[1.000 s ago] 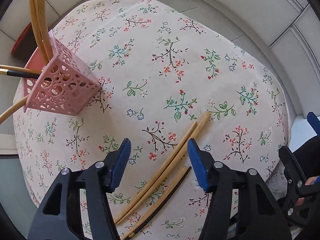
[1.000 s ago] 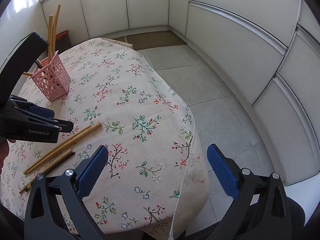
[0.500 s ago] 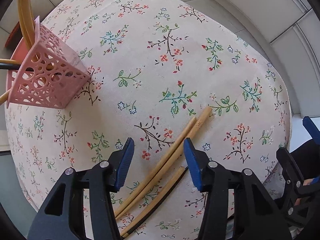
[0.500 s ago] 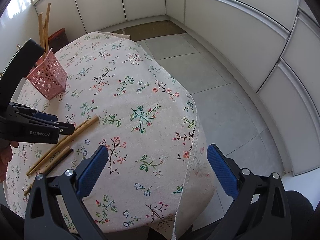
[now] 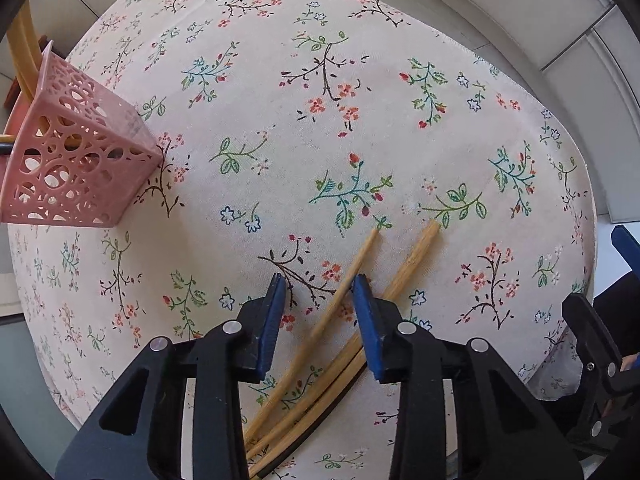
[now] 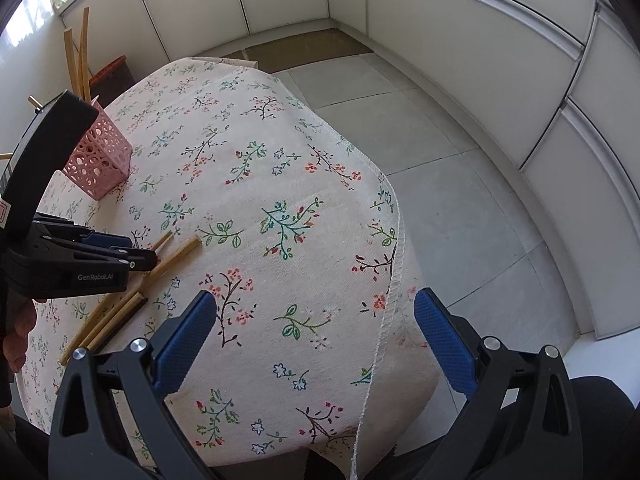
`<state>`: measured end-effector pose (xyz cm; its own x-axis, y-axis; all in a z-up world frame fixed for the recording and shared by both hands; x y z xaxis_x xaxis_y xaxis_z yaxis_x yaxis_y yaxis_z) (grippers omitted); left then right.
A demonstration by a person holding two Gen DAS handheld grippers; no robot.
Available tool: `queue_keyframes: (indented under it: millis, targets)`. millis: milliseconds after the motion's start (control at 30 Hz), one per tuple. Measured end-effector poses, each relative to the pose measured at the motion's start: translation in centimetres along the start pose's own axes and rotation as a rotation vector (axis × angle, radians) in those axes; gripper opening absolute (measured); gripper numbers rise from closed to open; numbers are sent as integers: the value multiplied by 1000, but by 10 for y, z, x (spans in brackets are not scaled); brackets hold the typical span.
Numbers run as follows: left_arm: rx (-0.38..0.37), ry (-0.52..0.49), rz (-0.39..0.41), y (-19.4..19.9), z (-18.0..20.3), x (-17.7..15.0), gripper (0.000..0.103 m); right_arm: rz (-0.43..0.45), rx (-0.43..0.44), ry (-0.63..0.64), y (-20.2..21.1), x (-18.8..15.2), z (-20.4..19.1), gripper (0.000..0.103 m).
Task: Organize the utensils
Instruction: 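Grasp a wooden chopstick from the table with the left tool, then lift the chopstick with the left tool while the right tool grasps another wooden chopstick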
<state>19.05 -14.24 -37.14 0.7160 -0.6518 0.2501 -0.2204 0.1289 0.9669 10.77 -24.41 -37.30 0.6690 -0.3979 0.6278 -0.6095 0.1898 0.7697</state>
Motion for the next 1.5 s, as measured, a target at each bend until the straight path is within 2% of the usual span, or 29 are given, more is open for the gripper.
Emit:
queue_keyframes:
  millis: [67, 167, 233, 300, 433, 567, 700, 800, 900, 967, 1000, 1067, 1167, 1233, 1400, 1500]
  targets:
    - [-8, -20, 22, 2, 2, -2, 31, -17, 13, -16, -2, -1, -2, 96]
    - [-32, -31, 65, 5, 0, -6, 10, -72, 51, -100, -10, -5, -7, 96]
    - [-40, -26, 100, 7, -4, -5, 9, -117, 81, -169, -19, -6, -15, 96]
    - [3, -49, 142, 14, -16, -6, 6, -171, 97, -232, -28, -7, -24, 96]
    - [23, -52, 262, 55, -24, -6, 5, -254, 108, -369, -42, -5, -48, 96]
    - [35, -28, 414, 117, -36, -8, 5, -294, 69, -366, -55, 2, -78, 94]
    - [46, -8, 537, 173, -55, -18, 4, -366, -21, -352, -72, -3, -101, 90]
    - [51, 1, 600, 206, -61, -29, 4, -338, -112, -350, -77, 0, -113, 85]
    - [58, 19, 660, 229, -67, -36, 4, -312, -178, -302, -80, 5, -131, 68]
    - [62, 37, 690, 242, -72, -41, 4, -289, -201, -282, -81, 9, -139, 33]
    - [65, 46, 700, 250, -74, -45, 4, -293, -189, -276, -82, 10, -144, 24]
    - [67, 65, 723, 258, -79, -47, 4, -287, -181, -281, -83, 12, -146, 14]
    - [59, 100, 752, 268, -85, -49, 4, -292, -39, -400, -83, 15, -145, 10]
    - [64, 123, 771, 277, -89, -50, 4, -277, 22, -435, -76, 21, -144, 10]
    - [38, 194, 834, 297, -98, -53, 4, -118, 154, -360, -23, 60, -153, 9]
    - [22, 241, 872, 310, -103, -53, 4, -34, 210, -320, 9, 86, -142, 8]
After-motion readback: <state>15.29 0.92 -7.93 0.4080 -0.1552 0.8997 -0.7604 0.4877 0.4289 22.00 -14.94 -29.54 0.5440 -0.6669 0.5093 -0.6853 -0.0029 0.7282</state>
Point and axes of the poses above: each gripper's, at about its wrist camera, not at the fingertips, and y roughly against the way its jaws point, z to its right, x to its top, the point moved 8 cm from there along -y, roughly the way its jaws point, and after that the axes turned 12 degrees about z, right-handed, at the moved point
